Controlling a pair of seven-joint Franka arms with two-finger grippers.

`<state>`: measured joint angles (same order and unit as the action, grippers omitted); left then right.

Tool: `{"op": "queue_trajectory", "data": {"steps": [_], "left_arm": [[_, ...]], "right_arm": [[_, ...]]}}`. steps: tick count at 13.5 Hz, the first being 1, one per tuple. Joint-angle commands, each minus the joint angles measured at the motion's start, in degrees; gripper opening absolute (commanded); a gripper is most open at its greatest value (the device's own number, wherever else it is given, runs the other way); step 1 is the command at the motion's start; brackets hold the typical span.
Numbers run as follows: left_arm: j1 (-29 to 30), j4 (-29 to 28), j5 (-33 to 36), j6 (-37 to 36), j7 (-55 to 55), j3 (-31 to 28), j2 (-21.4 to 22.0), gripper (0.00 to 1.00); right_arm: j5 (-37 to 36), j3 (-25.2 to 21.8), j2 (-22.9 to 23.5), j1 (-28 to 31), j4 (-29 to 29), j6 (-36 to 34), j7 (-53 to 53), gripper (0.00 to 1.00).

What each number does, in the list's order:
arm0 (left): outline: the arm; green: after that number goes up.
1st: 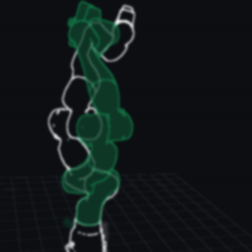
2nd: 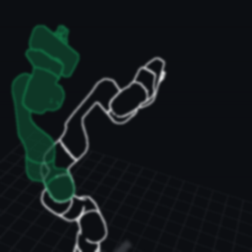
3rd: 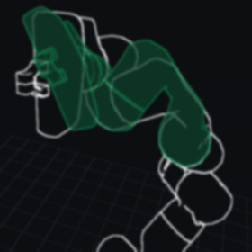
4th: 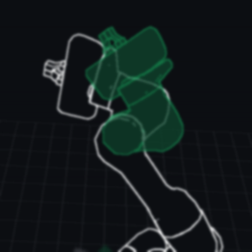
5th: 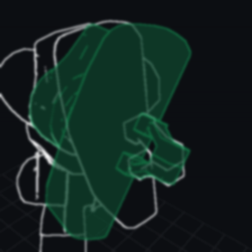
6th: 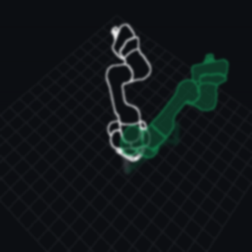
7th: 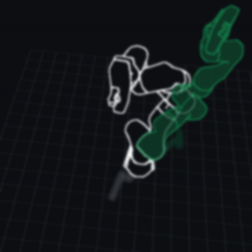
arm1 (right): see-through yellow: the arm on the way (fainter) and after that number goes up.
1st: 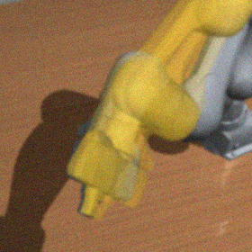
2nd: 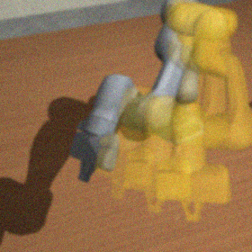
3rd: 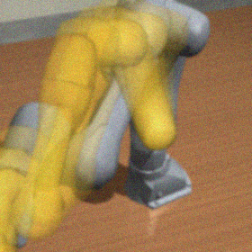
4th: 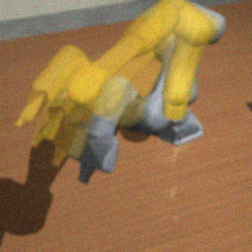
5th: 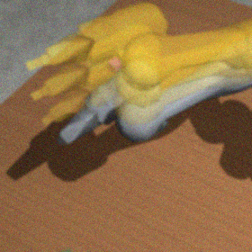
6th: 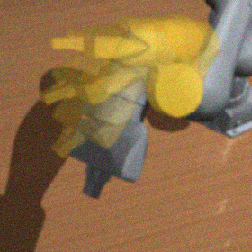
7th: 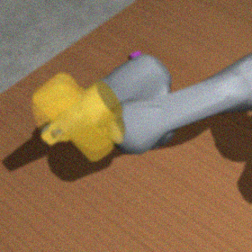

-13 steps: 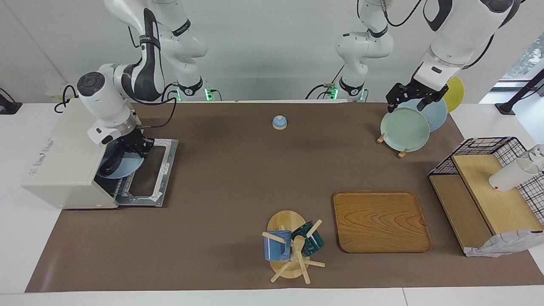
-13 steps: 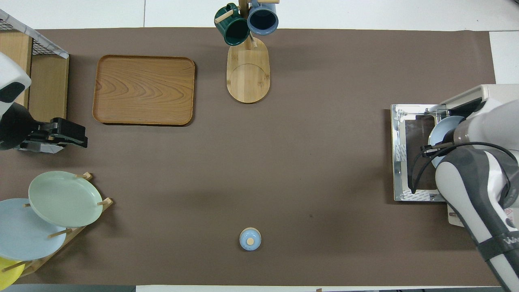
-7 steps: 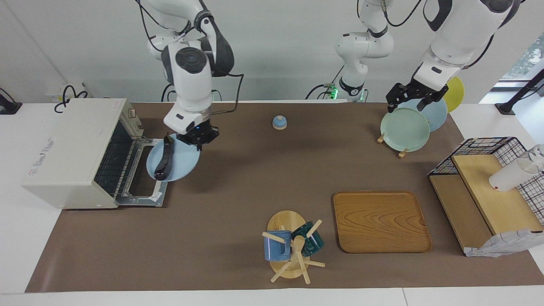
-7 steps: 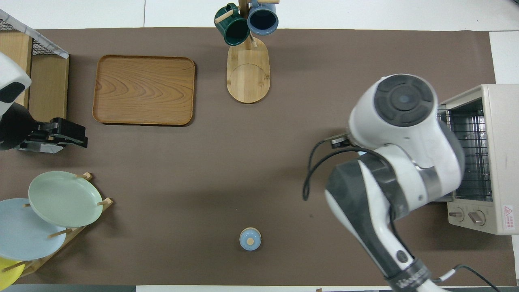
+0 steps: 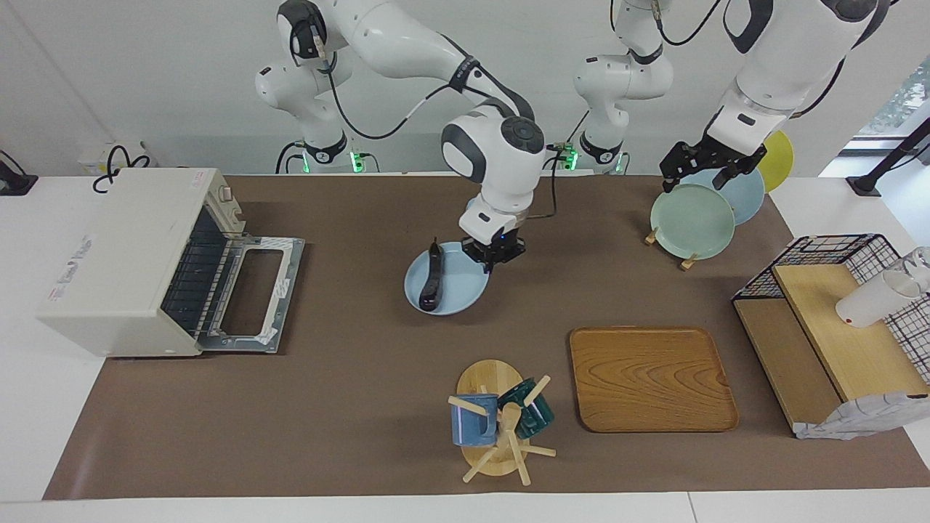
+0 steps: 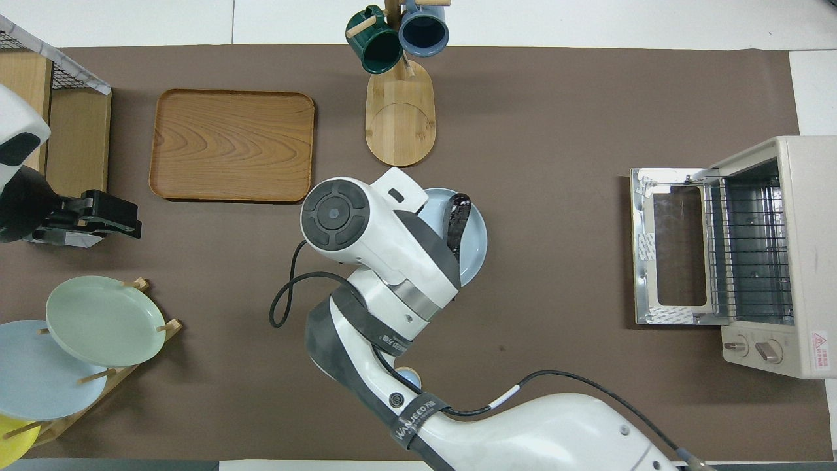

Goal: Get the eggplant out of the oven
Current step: 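Carry the plate with eggplant to the table center and release it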

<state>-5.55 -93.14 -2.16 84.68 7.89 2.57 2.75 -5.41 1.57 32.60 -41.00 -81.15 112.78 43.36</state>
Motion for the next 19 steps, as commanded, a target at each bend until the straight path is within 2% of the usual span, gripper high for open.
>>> {"op": "queue_trajectory", "data": {"steps": [1,3,5,8,9,10,12,15,18,19], "left_arm": [[0.2,0.0,1.3,-0.1,0.0,0.1,0.6,1.0],[0.2,0.0,1.3,-0.1,0.0,0.1,0.6,1.0],[0.2,0.0,1.3,-0.1,0.0,0.1,0.6,1.0],[0.2,0.0,1.3,-0.1,0.0,0.1,0.7,1.0],[0.2,0.0,1.3,-0.1,0.0,0.1,0.6,1.0],[0.2,0.0,1.3,-0.2,0.0,0.1,0.6,1.0],[0.2,0.0,1.3,-0.2,0.0,0.1,0.6,1.0],[0.2,0.0,1.3,-0.3,0.2,0.1,0.6,1.0],[-0.6,-0.8,1.3,-0.2,-0.1,0.3,1.0,1.0],[-0.8,-2.2,1.3,0.3,0.4,0.4,1.8,1.0]], "right_arm": [[1.2,0.4,1.0,-0.4,-1.6,4.6,2.2,0.0],[1.0,0.4,1.0,0.3,-1.9,5.2,1.8,0.0],[1.7,0.4,1.0,0.3,-2.3,7.9,1.8,0.21],[1.6,0.4,-0.5,1.8,-1.5,6.3,-2.2,0.37],[1.6,0.3,-3.0,3.3,-2.0,2.8,-5.3,0.34],[1.6,0.3,-5.3,5.6,-2.8,-0.7,-7.9,0.26],[1.6,0.3,-10.7,9.8,-9.1,-5.6,-10.7,0.0],[-3.0,0.0,-19.7,17.0,-27.1,-1.4,-14.5,0.0],[-5.8,0.1,-22.8,27.6,-38.4,6.3,-23.9,0.0],[-5.9,-0.1,-22.9,29.8,-40.0,8.9,-28.1,0.0]]}}
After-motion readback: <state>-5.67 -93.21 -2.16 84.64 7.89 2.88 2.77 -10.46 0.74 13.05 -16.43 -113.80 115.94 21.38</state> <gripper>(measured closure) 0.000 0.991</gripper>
